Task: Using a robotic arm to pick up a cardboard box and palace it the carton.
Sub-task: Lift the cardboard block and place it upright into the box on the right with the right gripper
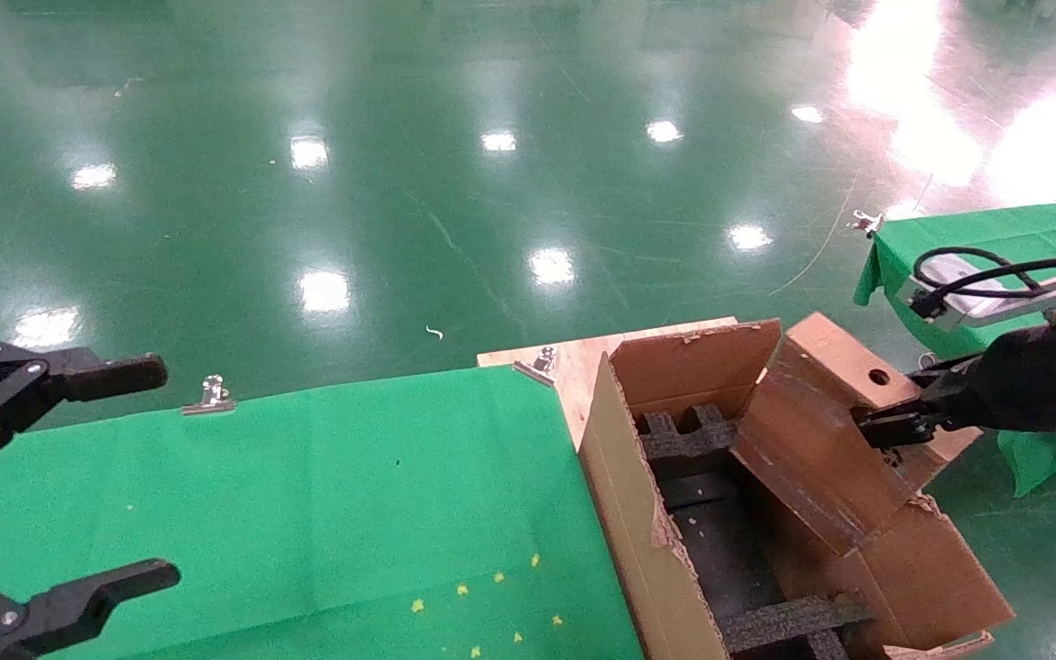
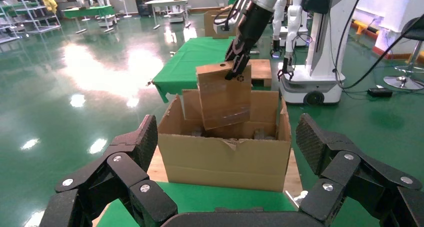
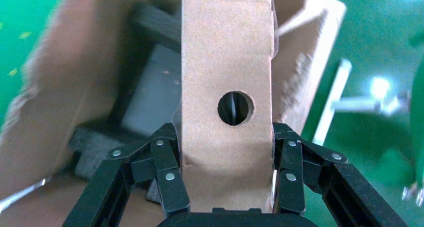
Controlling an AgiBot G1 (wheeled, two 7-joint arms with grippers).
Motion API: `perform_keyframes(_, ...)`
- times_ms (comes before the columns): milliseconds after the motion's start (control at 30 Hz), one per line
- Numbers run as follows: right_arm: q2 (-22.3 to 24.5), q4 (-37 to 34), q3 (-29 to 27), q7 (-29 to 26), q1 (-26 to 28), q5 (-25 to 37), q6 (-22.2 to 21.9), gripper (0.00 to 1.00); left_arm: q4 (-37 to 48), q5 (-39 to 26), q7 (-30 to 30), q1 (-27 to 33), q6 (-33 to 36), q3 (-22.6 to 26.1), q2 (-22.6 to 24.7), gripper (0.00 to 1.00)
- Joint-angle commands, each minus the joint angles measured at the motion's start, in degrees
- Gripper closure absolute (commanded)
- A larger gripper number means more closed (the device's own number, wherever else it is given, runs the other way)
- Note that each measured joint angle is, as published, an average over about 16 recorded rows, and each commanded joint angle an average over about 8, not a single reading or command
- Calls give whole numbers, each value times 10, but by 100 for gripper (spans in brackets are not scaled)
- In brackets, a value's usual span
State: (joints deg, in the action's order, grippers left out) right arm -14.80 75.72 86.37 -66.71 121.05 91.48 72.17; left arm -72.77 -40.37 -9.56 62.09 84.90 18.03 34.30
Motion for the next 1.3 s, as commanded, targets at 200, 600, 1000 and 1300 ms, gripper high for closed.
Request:
perform_keyframes(200,-7,19,17,-156,-24,46,-33,100,0,0,0,0,0,0,0,0)
perform_keyframes(600,-17,8,26,-201,-36,60,-38,100,0,0,0,0,0,0,0,0)
perform_keyframes(1000,-30,16,47,-277,-77,99,-86,100,0,0,0,0,0,0,0,0)
perform_keyframes(1300,-41,16,66,-320,-123,128,-148,100,0,0,0,0,0,0,0,0)
